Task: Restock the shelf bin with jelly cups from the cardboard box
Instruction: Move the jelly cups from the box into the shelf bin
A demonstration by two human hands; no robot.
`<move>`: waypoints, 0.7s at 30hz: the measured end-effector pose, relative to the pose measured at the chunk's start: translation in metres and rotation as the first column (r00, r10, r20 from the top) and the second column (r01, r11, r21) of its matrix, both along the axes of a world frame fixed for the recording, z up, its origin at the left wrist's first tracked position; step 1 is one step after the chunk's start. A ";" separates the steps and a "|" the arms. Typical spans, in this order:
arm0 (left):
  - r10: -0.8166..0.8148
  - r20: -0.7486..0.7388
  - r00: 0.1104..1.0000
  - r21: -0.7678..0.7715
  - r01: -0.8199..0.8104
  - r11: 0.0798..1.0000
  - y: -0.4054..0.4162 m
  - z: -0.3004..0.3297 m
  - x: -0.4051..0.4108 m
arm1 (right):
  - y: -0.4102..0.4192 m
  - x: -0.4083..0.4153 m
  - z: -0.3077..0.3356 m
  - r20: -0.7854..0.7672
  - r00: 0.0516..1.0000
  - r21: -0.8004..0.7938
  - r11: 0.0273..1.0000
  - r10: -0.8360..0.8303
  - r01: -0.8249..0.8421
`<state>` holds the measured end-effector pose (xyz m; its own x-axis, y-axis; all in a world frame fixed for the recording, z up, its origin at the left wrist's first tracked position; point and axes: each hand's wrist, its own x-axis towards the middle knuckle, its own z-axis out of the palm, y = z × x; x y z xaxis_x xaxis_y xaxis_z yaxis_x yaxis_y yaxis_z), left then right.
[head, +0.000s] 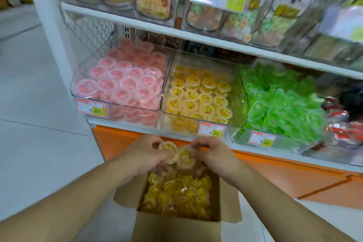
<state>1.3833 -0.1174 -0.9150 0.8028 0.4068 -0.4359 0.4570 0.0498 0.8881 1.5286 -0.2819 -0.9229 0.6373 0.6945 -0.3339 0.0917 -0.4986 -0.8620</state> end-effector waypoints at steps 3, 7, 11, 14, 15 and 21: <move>0.068 0.108 0.992 -0.089 -0.058 0.994 -0.001 0.040 0.006 | -0.006 -0.004 0.048 0.020 0.999 0.133 0.990 -0.045 0.042; 0.137 0.211 0.968 -0.171 -0.101 0.980 0.002 0.079 0.018 | -0.006 -0.012 0.089 0.014 1.000 0.253 0.967 0.013 -0.016; 0.174 0.259 0.950 -0.166 -0.133 0.977 0.012 0.097 0.037 | 0.011 -0.005 0.103 0.109 0.992 0.240 0.970 -0.063 0.035; 0.224 0.298 0.928 -0.082 -0.209 0.974 0.026 0.104 0.053 | 0.032 0.015 0.105 0.225 0.967 0.198 0.977 -0.120 0.076; 0.235 0.317 0.919 -0.029 -0.238 0.971 0.032 0.105 0.058 | 0.041 0.024 0.105 0.287 0.948 0.190 0.978 -0.136 0.083; 0.304 0.336 0.891 0.200 -0.383 0.902 0.065 0.107 0.075 | 0.104 0.085 0.088 0.665 0.742 0.043 0.997 -0.080 0.068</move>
<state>1.4579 -0.0523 -0.8082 0.6659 0.7444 -0.0500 0.1727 -0.0886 0.9810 1.6136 -0.1779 -0.8345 0.7431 0.6370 0.2050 0.6085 -0.5158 -0.6030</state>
